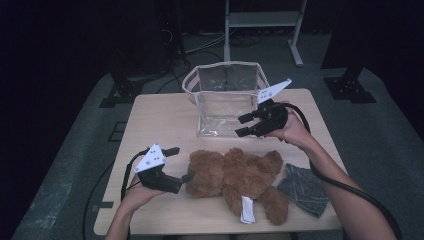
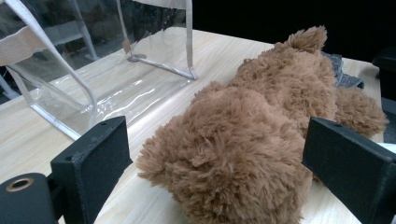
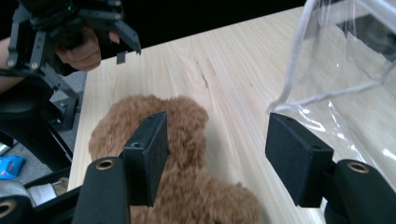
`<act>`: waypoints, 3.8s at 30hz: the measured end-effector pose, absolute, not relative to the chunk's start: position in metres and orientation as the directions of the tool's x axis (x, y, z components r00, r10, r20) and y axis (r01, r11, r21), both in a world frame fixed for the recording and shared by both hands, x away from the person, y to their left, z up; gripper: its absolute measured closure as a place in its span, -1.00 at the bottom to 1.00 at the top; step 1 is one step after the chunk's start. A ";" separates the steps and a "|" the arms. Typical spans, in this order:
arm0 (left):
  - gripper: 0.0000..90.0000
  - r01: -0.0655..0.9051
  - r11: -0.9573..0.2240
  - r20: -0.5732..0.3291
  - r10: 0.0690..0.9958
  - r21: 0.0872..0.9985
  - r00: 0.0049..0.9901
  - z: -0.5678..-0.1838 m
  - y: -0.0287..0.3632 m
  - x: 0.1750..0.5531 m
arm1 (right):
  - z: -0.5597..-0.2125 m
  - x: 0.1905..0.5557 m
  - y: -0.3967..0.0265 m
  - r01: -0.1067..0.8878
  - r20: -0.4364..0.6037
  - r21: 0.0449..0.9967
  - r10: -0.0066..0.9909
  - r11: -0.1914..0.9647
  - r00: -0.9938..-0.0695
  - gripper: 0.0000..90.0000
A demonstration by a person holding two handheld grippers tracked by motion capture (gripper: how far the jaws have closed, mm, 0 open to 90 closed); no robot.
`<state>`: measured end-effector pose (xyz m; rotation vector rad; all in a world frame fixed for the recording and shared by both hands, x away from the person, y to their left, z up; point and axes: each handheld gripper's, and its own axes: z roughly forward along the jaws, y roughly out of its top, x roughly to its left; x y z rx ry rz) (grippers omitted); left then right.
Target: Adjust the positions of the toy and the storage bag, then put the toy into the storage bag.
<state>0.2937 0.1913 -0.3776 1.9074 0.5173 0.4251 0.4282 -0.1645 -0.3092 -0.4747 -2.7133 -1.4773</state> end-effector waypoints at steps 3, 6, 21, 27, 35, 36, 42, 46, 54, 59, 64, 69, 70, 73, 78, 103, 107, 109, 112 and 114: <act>-0.86 0.157 -0.337 0.055 0.541 0.928 0.839 -0.377 0.194 0.293 | -0.302 0.436 -0.155 0.262 0.151 0.813 0.245 0.521 -0.958 -0.15; -0.86 0.158 -0.338 0.055 0.543 0.928 0.838 -0.377 0.196 0.294 | -0.295 0.445 -0.145 0.241 0.132 0.807 0.232 0.539 -0.964 -0.15; -0.86 0.163 -0.339 0.049 0.539 0.926 0.841 -0.377 0.200 0.290 | -0.262 0.489 -0.116 0.202 0.072 0.786 0.239 0.584 -0.968 -0.13; -0.86 0.173 -0.330 0.035 0.539 0.928 0.842 -0.381 0.203 0.291 | -0.267 0.513 -0.112 0.227 0.079 0.765 0.262 0.603 -0.962 -0.09; -0.86 0.170 -0.320 0.036 0.546 0.932 0.837 -0.382 0.204 0.289 | -0.271 0.527 -0.112 0.223 0.054 0.767 0.286 0.602 -0.957 -0.07; -0.86 0.170 -0.321 0.036 0.546 0.932 0.837 -0.382 0.204 0.288 | -0.270 0.528 -0.112 0.229 0.058 0.770 0.292 0.596 -0.955 -0.06; -0.86 0.173 -0.320 0.029 0.541 0.931 0.841 -0.382 0.205 0.286 | -0.275 0.539 -0.111 0.247 0.059 0.755 0.313 0.607 -0.948 -0.05; -0.86 0.175 -0.330 0.032 0.537 0.928 0.843 -0.384 0.204 0.286 | -0.285 0.545 -0.111 0.262 0.043 0.726 0.338 0.636 -0.940 0.00; -0.86 0.175 -0.324 0.028 0.534 0.930 0.845 -0.383 0.205 0.285 | -0.291 0.550 -0.112 0.296 0.053 0.699 0.366 0.651 -0.929 0.36; -0.86 0.183 -0.326 0.023 0.539 0.928 0.842 -0.383 0.207 0.285 | -0.294 0.544 -0.109 0.334 0.059 0.648 0.392 0.684 -0.918 0.92; -0.86 0.177 -0.327 0.026 0.532 0.928 0.846 -0.382 0.204 0.284 | -0.294 0.530 -0.107 0.324 0.059 0.635 0.374 0.702 -0.926 0.94; -0.86 0.171 -0.335 0.036 0.531 0.926 0.847 -0.381 0.205 0.283 | -0.295 0.510 -0.114 0.309 0.074 0.649 0.346 0.695 -0.935 0.94; -0.86 0.171 -0.335 0.036 0.531 0.927 0.846 -0.381 0.205 0.283 | -0.295 0.504 -0.115 0.307 0.074 0.646 0.343 0.699 -0.936 0.94; -0.86 0.171 -0.335 0.037 0.534 0.927 0.845 -0.381 0.205 0.283 | -0.295 0.487 -0.117 0.298 0.077 0.648 0.329 0.701 -0.941 0.94; -0.86 0.168 -0.327 0.036 0.535 0.930 0.844 -0.379 0.205 0.282 | -0.293 0.459 -0.117 0.299 0.094 0.632 0.312 0.715 -0.945 0.94; -0.86 0.148 -0.322 0.051 0.534 0.935 0.844 -0.377 0.204 0.281 | -0.256 0.373 -0.131 0.154 0.051 0.825 0.200 0.543 -0.978 -0.29; -0.86 0.156 -0.318 0.044 0.543 0.935 0.839 -0.377 0.206 0.281 | -0.276 0.349 -0.127 0.141 0.053 0.793 0.163 0.592 -0.985 -0.36; -0.86 0.149 -0.322 0.052 0.541 0.935 0.839 -0.377 0.206 0.281 | -0.292 0.343 -0.126 0.134 0.041 0.769 0.161 0.625 -0.986 -0.37; -0.86 0.154 -0.322 0.048 0.540 0.934 0.840 -0.377 0.206 0.281 | -0.315 0.340 -0.125 0.157 0.062 0.740 0.167 0.654 -0.984 -0.41; -0.86 0.157 -0.326 0.048 0.541 0.932 0.840 -0.378 0.206 0.281 | -0.328 0.340 -0.125 0.159 0.063 0.722 0.165 0.673 -0.984 -0.43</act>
